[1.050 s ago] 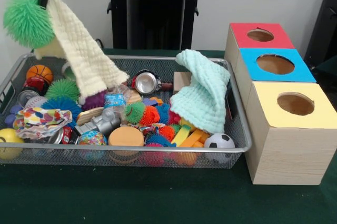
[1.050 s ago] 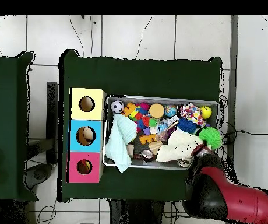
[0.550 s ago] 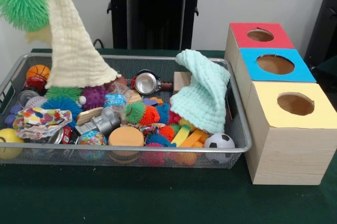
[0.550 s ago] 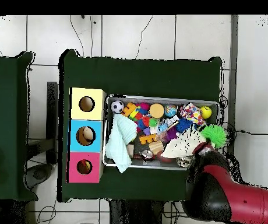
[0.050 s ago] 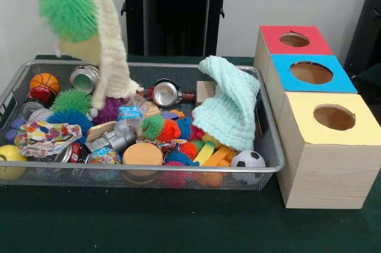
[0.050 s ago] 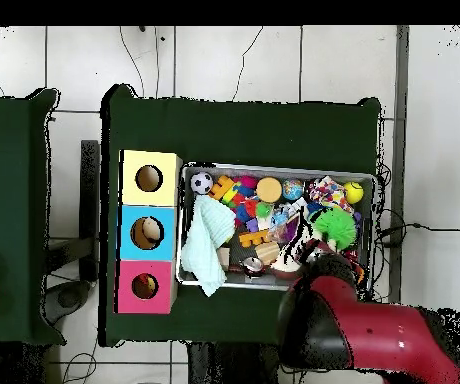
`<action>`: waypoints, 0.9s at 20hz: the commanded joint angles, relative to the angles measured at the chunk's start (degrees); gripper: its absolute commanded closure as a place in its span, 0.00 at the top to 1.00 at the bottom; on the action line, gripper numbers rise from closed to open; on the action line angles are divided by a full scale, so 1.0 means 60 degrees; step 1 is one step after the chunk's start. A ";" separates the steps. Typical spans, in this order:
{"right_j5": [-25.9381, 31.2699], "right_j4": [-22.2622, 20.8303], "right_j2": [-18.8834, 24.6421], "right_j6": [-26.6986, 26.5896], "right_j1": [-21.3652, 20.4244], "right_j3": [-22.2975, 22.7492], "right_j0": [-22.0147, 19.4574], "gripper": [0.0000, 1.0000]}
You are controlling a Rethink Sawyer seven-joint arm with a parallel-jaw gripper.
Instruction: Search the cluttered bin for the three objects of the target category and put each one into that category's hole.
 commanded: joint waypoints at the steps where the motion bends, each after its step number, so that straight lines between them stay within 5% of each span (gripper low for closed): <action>1: -0.3328 0.0071 -0.3042 0.2488 0.3169 -0.0779 0.2464 0.00; 6: -0.5576 0.2461 -0.4212 0.2317 0.4975 -0.0550 0.3533 0.00; 10: -0.6282 0.3683 -0.4208 0.1896 0.5453 -0.0216 0.3816 0.00; 17: -0.5473 0.3839 -0.3992 0.0933 0.5204 0.0045 0.3715 0.00; 18: -0.4947 0.3646 -0.3777 0.0779 0.5048 0.0040 0.3543 1.00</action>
